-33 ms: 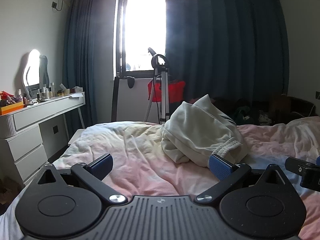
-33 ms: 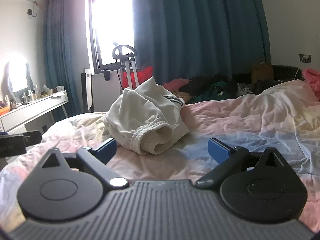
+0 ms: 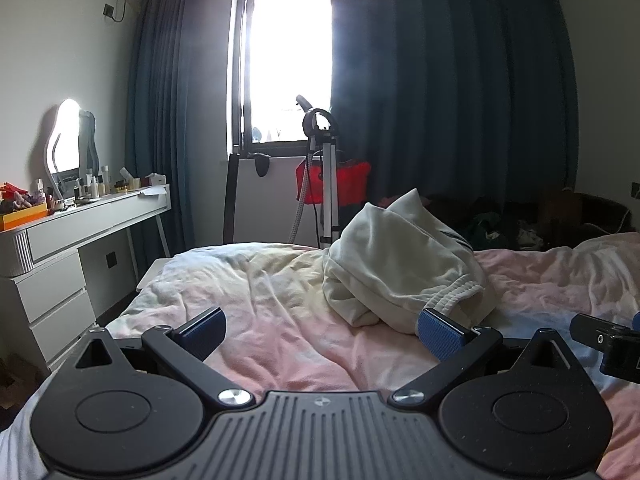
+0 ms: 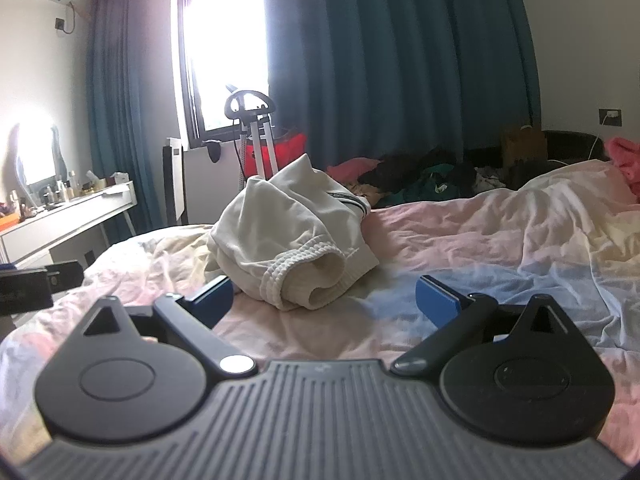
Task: Fold clothes
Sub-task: 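Move both grippers toward the cream sweatpants on the bed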
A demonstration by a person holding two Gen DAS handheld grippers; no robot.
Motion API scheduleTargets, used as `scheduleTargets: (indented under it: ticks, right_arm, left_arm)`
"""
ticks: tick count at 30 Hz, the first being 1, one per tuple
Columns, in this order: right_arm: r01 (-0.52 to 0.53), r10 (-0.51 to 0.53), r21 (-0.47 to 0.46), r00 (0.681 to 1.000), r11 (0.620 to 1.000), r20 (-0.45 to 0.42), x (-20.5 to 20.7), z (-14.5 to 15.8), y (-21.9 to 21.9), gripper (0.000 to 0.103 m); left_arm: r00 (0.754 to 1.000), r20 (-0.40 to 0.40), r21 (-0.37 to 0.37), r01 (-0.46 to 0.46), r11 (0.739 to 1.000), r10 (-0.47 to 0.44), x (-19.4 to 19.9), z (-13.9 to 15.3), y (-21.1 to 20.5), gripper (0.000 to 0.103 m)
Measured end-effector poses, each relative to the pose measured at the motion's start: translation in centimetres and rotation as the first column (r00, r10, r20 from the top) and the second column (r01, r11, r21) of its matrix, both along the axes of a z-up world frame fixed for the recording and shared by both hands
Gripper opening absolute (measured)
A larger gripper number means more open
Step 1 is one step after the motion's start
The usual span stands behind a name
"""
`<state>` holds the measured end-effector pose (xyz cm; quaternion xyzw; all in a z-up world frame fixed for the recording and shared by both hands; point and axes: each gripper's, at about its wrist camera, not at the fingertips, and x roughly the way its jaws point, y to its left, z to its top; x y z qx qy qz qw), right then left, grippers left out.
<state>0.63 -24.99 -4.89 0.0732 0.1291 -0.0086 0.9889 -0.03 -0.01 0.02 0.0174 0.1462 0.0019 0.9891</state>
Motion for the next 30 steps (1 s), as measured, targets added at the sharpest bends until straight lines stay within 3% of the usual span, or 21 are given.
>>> scheduleTargets:
  ticks: [11,13,15,18,30]
  right_arm:
    - [-0.003,0.003,0.015,1.000,1.000,-0.004,0.1,-0.1,0.0,0.098]
    - [0.000,0.000,0.004,1.000,1.000,-0.010,0.3,-0.1,0.3,0.089]
    - [0.013,-0.013,-0.001,1.000,1.000,-0.016,0.2,-0.2,0.3,0.066]
    - [0.033,-0.033,0.005,0.999,0.999,-0.020,0.2,-0.3,0.0,0.047]
    - [0.094,-0.091,-0.022,0.989,0.995,0.115,-1.2,1.0,0.3,0.046]
  left_arm:
    - [1.000,0.009,0.036,-0.001,0.999,0.001,-0.2,0.1,0.0,0.103]
    - [1.000,0.008,0.035,-0.003,0.999,0.003,-0.2,0.0,-0.1,0.103]
    - [1.000,0.008,0.035,-0.006,0.999,0.005,-0.1,0.0,-0.1,0.103]
    - [1.000,0.007,0.034,-0.009,0.999,0.009,-0.1,-0.1,-0.2,0.103]
    - [1.000,0.009,0.030,-0.015,0.999,0.015,-0.1,-0.4,-0.2,0.103]
